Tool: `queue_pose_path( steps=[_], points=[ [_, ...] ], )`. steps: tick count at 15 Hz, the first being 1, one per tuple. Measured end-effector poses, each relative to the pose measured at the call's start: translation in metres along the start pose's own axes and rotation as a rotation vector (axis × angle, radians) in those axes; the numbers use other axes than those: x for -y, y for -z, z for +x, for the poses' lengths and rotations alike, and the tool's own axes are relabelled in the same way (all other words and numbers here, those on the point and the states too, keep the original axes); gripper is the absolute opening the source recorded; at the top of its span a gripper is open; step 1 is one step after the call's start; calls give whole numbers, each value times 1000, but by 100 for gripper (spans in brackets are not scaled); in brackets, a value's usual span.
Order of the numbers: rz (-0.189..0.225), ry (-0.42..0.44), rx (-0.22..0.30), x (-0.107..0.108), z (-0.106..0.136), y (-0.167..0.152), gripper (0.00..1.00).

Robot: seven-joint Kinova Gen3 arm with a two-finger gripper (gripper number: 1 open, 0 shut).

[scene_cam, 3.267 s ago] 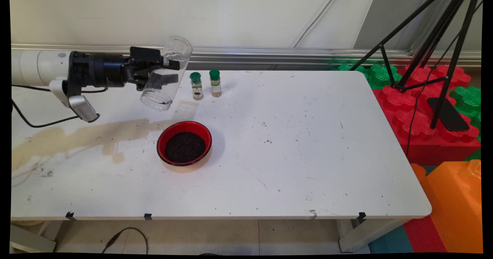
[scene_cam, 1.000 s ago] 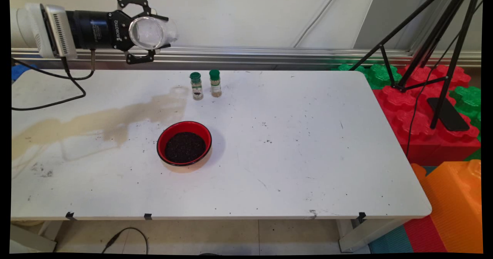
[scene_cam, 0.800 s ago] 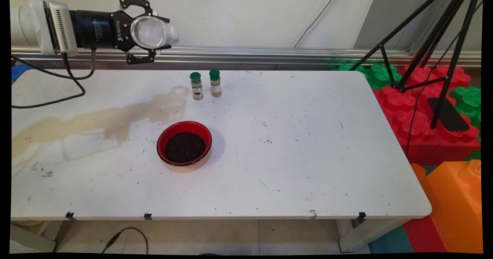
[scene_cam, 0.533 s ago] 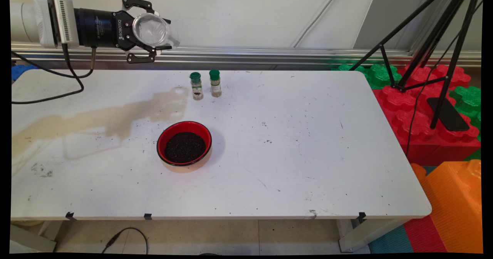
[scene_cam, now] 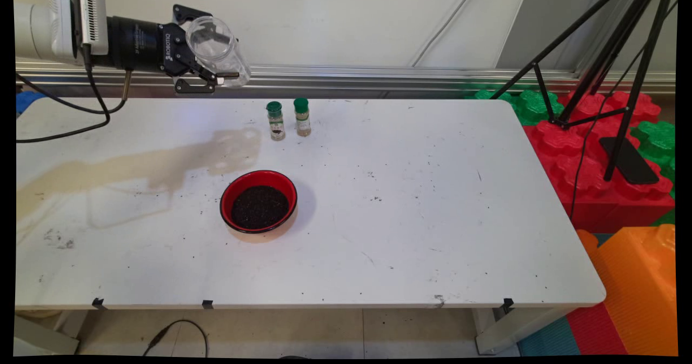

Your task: Pour the black seasoning powder in the red bowl

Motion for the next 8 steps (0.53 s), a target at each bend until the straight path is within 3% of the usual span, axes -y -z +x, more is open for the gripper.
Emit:
queue_pose_path(
  steps=[8],
  points=[
    [-30, 193, 8, -10, -15, 1, 0]
  ],
)
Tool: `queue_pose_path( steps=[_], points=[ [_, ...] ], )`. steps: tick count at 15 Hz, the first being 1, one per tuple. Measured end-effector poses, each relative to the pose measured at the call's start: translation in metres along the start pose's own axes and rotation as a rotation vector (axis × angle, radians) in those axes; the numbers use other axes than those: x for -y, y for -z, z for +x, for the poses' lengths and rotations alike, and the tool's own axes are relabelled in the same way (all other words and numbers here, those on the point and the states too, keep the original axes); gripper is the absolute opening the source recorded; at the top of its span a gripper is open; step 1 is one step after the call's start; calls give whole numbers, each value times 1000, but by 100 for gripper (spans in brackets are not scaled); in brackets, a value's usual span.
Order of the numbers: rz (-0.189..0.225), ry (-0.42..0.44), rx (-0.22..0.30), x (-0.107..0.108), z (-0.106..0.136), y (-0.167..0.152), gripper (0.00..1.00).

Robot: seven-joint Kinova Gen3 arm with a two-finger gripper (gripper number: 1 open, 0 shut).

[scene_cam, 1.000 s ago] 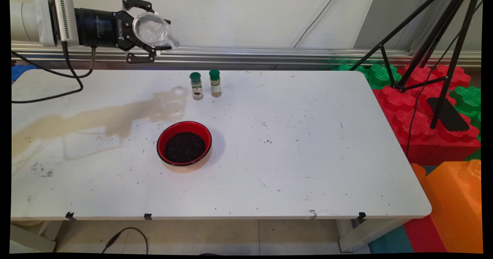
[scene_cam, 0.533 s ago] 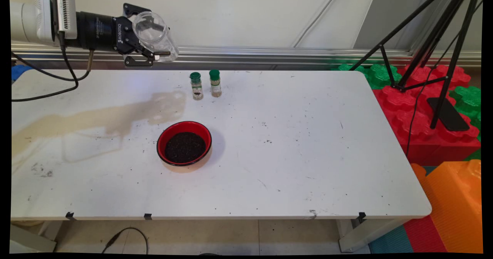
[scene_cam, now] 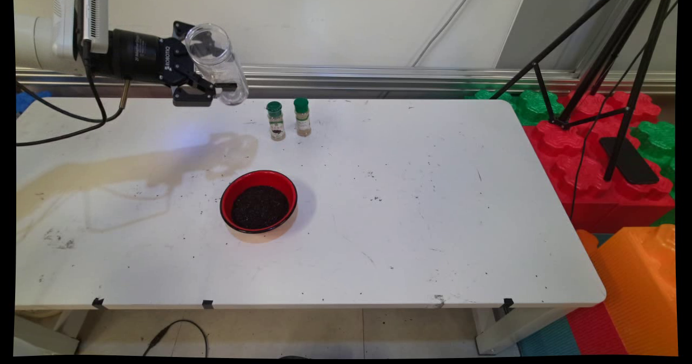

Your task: Pour the black seasoning powder in the red bowl

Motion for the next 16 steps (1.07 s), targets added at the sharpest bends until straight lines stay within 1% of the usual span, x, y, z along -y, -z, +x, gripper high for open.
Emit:
queue_pose_path(
  steps=[3, 7, 10, 16],
  points=[
    [-8, 76, 1, -3, -12, 0, 0],
    [-9, 158, 4, -8, -31, 0, 0],
    [0, 217, 11, -10, -48, 0, 0],
    [24, 305, 28, -10, -77, -3, 0]
  ],
)
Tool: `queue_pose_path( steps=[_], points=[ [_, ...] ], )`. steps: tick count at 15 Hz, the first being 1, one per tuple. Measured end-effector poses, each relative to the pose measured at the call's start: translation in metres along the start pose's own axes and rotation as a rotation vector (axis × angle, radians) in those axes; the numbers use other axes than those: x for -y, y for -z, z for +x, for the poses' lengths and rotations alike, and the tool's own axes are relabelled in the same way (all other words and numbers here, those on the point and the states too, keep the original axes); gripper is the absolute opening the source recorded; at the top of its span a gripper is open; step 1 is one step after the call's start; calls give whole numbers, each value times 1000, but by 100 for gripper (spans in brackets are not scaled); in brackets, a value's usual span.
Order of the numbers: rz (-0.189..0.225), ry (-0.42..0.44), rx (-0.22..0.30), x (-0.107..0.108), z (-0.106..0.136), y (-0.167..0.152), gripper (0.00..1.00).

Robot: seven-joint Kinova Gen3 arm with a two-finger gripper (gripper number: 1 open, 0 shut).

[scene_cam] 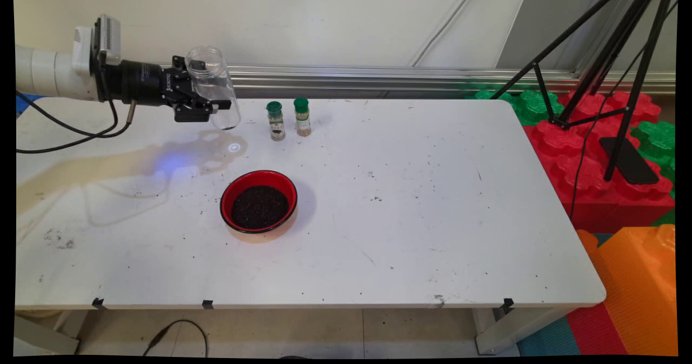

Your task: Pour the black seasoning powder in the red bowl

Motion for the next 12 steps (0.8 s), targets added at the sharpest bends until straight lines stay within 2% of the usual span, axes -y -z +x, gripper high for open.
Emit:
queue_pose_path(
  steps=[5, 12],
  points=[
    [29, 79, 12, 8, -31, -6, 0],
    [60, 174, -5, 10, -67, -19, 0]
  ],
)
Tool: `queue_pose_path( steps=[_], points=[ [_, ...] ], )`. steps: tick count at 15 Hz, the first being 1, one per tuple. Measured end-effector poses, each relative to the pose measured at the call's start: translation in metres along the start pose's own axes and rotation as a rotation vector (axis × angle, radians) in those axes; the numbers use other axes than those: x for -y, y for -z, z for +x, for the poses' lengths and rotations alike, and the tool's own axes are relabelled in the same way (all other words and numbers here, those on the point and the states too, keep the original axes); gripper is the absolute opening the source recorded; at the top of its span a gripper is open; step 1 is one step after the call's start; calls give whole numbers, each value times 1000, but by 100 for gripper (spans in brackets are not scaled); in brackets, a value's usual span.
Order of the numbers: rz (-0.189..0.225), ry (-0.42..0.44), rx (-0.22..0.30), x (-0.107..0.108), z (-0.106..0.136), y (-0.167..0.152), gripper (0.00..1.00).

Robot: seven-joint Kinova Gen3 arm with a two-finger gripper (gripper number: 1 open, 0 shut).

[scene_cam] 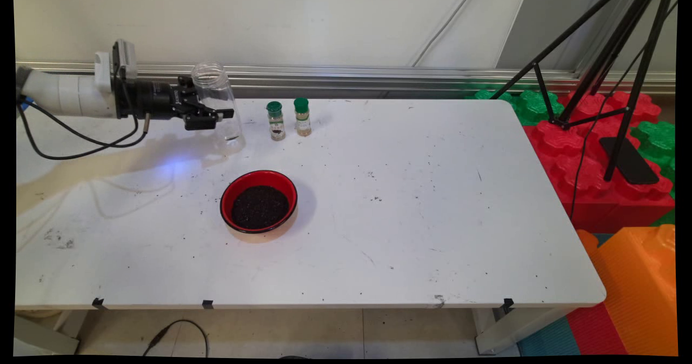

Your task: Pour the black seasoning powder in the red bowl, then place the picked object on the table

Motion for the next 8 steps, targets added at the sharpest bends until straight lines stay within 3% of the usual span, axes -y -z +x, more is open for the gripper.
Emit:
queue_pose_path(
  steps=[8],
  points=[
    [33, 65, -13, 6, -32, -18, 0]
  ],
)
